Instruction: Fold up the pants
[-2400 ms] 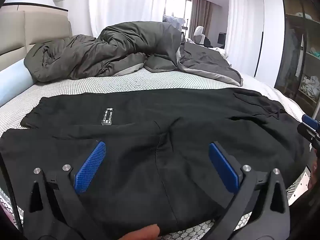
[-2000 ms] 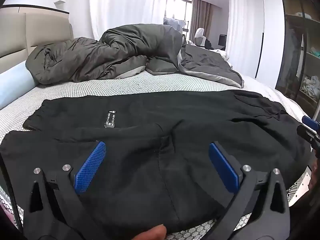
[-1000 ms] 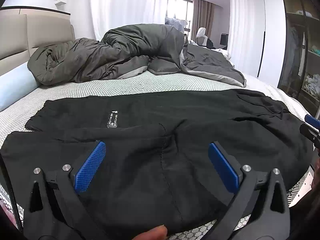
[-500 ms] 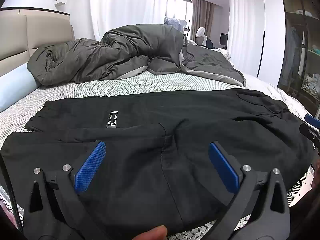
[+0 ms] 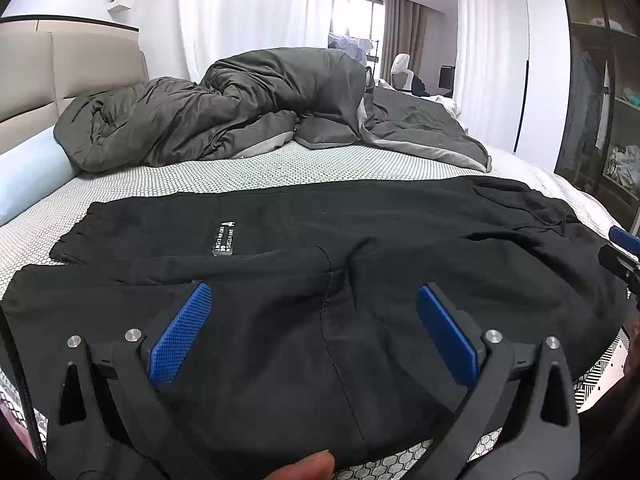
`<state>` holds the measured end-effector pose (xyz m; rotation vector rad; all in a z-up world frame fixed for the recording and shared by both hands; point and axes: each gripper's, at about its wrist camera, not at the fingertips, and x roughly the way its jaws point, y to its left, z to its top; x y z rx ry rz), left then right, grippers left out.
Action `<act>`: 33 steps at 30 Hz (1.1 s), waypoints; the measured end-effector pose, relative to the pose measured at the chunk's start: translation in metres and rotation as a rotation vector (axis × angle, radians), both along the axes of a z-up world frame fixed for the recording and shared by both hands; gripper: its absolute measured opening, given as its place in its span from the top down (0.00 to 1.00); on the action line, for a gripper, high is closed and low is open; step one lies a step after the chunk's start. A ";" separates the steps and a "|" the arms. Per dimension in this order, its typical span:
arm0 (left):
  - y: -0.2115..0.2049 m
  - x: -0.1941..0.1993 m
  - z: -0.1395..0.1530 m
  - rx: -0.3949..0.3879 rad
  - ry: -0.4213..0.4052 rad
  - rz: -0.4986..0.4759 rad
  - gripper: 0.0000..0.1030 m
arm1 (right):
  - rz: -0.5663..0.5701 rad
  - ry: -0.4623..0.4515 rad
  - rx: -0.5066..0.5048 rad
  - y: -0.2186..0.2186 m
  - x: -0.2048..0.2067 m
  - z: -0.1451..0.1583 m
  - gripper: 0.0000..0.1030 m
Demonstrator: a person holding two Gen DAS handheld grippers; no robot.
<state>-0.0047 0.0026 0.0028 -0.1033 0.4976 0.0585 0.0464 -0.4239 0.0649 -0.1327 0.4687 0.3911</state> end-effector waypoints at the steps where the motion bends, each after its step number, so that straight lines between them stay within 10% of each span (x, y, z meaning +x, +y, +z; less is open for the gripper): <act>1: -0.001 0.000 -0.001 0.000 0.000 -0.001 0.01 | 0.001 0.000 0.000 0.000 0.000 0.000 0.00; 33: -0.002 0.002 -0.001 0.006 0.007 0.007 0.01 | 0.001 0.015 -0.004 0.001 0.002 -0.001 0.00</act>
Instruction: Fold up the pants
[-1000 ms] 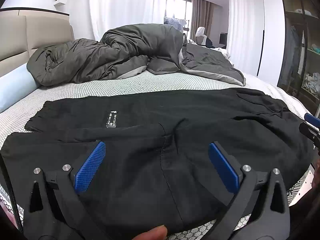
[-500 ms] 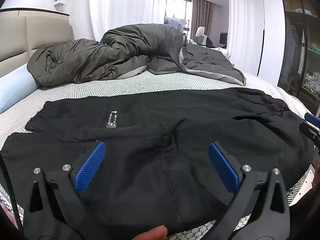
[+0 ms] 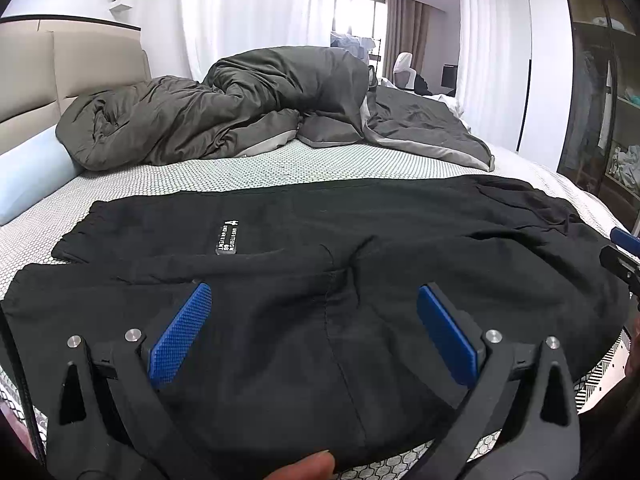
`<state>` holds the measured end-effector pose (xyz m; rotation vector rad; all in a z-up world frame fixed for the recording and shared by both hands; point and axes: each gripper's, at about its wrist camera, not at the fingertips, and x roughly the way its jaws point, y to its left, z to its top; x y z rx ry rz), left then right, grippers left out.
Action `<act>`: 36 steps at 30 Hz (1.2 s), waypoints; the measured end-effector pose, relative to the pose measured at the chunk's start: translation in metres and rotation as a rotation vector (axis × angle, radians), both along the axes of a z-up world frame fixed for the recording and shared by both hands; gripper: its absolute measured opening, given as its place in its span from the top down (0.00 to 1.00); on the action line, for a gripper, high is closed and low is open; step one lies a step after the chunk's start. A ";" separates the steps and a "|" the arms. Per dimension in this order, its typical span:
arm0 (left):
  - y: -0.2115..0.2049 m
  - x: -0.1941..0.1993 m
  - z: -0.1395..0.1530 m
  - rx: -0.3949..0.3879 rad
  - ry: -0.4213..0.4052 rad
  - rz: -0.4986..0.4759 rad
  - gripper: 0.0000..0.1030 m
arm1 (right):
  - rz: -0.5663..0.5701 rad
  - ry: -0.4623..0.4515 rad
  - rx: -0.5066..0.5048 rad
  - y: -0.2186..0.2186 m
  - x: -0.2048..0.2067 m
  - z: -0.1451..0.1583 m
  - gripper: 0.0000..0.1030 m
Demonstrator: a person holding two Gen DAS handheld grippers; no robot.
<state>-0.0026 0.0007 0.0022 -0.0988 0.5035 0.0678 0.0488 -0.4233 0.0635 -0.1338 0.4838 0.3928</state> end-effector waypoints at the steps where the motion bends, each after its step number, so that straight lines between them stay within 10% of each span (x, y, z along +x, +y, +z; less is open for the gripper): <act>1: 0.001 0.001 0.000 0.001 0.002 0.005 0.01 | -0.001 0.002 -0.002 0.000 0.000 0.000 0.00; 10: 0.032 0.001 0.001 -0.086 0.016 0.088 0.01 | 0.004 0.004 -0.009 -0.007 0.014 0.015 0.00; 24: 0.192 -0.084 0.004 -0.324 0.072 0.454 0.01 | -0.065 -0.012 -0.219 -0.064 0.043 0.031 0.00; 36: 0.282 -0.127 -0.047 -0.603 0.162 0.448 0.04 | -0.288 0.050 -0.134 -0.116 0.020 0.025 0.00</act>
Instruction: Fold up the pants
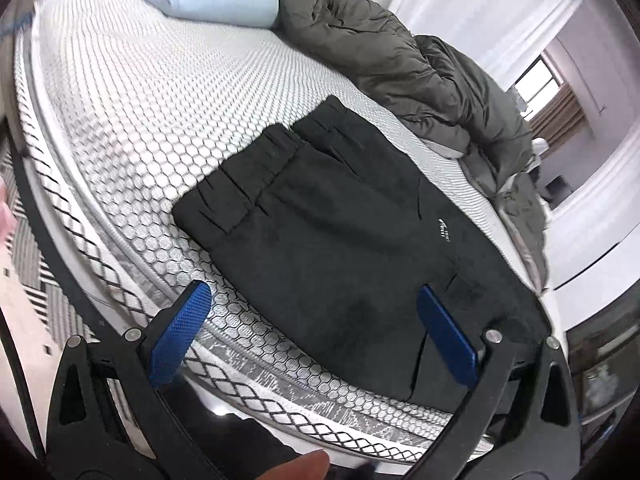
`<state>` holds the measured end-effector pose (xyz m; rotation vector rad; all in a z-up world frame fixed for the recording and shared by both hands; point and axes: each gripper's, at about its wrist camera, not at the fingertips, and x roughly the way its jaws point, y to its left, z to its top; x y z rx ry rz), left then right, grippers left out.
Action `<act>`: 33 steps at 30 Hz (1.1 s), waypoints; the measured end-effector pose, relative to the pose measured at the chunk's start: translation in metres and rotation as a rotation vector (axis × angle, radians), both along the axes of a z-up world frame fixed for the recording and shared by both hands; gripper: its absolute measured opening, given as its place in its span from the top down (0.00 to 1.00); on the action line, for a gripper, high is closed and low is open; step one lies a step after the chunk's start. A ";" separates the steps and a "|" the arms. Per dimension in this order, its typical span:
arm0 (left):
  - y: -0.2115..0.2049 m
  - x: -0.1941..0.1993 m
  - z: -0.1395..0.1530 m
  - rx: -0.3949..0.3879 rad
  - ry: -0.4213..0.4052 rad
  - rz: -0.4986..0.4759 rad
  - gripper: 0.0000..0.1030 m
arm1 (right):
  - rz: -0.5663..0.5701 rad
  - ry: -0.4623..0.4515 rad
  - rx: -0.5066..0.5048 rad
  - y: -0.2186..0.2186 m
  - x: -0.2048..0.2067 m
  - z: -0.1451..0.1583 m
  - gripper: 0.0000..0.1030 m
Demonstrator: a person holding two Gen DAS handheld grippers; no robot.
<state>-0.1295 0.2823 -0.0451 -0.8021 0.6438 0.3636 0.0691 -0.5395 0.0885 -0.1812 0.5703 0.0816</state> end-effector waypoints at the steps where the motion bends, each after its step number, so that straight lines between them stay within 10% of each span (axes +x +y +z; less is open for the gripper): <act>1: 0.005 0.000 -0.004 -0.016 -0.020 -0.018 0.11 | -0.015 -0.008 -0.014 0.002 -0.008 0.003 0.00; 10: 0.037 0.013 -0.014 0.000 -0.012 0.003 0.66 | -0.100 0.038 -0.012 -0.002 -0.026 -0.004 0.00; 22: 0.024 0.022 -0.004 0.019 0.059 0.056 0.66 | -0.119 0.138 0.251 -0.054 -0.013 -0.044 0.00; 29: 0.002 0.039 0.016 0.172 0.067 0.048 0.81 | -0.048 0.196 0.495 -0.097 -0.018 -0.051 0.00; 33: 0.013 0.047 0.000 0.068 0.105 0.059 0.81 | -0.021 0.224 0.592 -0.109 -0.005 -0.066 0.00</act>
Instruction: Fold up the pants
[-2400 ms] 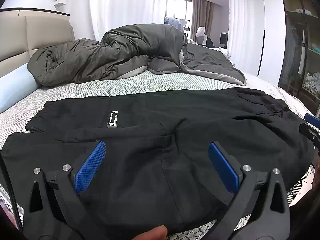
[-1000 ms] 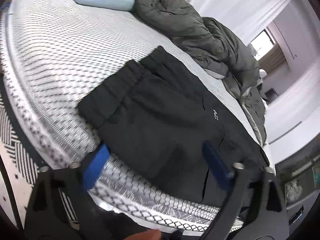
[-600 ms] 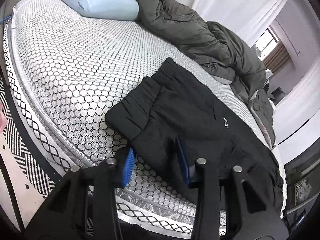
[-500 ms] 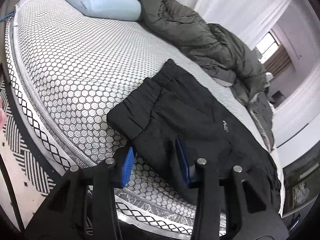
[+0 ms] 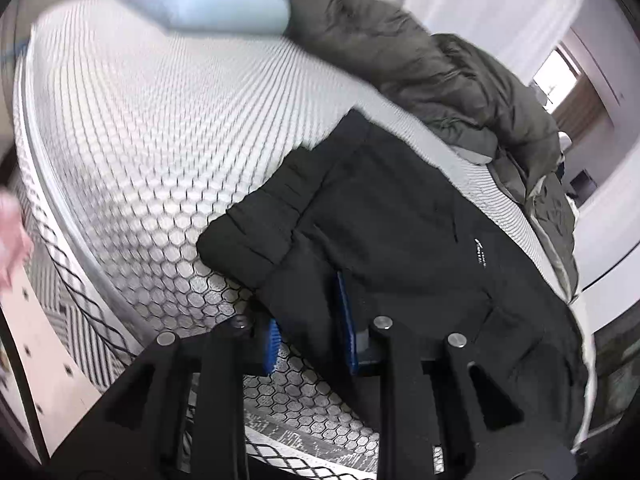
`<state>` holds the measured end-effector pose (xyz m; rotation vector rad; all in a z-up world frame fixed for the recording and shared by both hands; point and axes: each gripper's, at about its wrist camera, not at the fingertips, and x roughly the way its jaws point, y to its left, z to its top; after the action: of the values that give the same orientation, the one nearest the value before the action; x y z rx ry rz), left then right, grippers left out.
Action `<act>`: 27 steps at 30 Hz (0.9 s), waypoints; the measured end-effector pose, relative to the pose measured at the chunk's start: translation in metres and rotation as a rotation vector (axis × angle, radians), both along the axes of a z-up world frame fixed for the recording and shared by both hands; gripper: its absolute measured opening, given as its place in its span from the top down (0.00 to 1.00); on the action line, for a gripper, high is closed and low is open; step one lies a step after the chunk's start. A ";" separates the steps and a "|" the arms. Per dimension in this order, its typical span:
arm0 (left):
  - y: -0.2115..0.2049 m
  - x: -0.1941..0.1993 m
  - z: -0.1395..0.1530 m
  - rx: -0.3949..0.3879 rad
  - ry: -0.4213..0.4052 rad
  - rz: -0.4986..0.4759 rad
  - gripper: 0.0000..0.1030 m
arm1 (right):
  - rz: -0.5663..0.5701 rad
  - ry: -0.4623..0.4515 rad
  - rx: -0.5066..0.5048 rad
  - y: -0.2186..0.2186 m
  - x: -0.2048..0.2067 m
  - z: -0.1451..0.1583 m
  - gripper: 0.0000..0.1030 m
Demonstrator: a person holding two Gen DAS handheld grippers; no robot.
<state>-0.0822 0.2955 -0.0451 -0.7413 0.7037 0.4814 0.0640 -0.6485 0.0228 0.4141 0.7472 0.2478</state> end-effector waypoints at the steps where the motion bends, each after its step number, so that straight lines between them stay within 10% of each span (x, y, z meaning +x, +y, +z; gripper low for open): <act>1: 0.003 0.001 -0.004 -0.014 0.005 -0.001 0.81 | -0.007 0.017 0.022 -0.004 0.008 -0.007 0.00; 6: 0.008 0.014 0.000 0.025 -0.008 0.005 0.87 | -0.041 0.011 0.100 -0.009 0.025 -0.017 0.17; 13: 0.007 0.020 0.022 0.113 -0.045 -0.005 0.97 | -0.047 -0.066 -0.015 0.005 0.039 0.016 0.84; 18: 0.021 0.008 0.003 0.087 0.044 -0.009 0.96 | -0.083 -0.007 -0.225 0.014 0.042 0.012 0.84; 21: 0.020 -0.002 0.006 0.087 0.009 -0.006 0.94 | -0.120 0.034 -0.219 0.009 0.041 0.008 0.64; 23: 0.016 -0.007 0.018 0.118 0.017 0.000 0.82 | -0.148 -0.027 -0.223 0.005 0.032 0.023 0.38; 27: 0.011 -0.011 0.047 0.199 -0.008 0.010 0.27 | -0.124 -0.111 -0.275 0.006 0.036 0.060 0.31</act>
<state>-0.0937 0.3062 0.0021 -0.5601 0.6340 0.5489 0.1004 -0.6425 0.0824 0.1830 0.6336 0.0492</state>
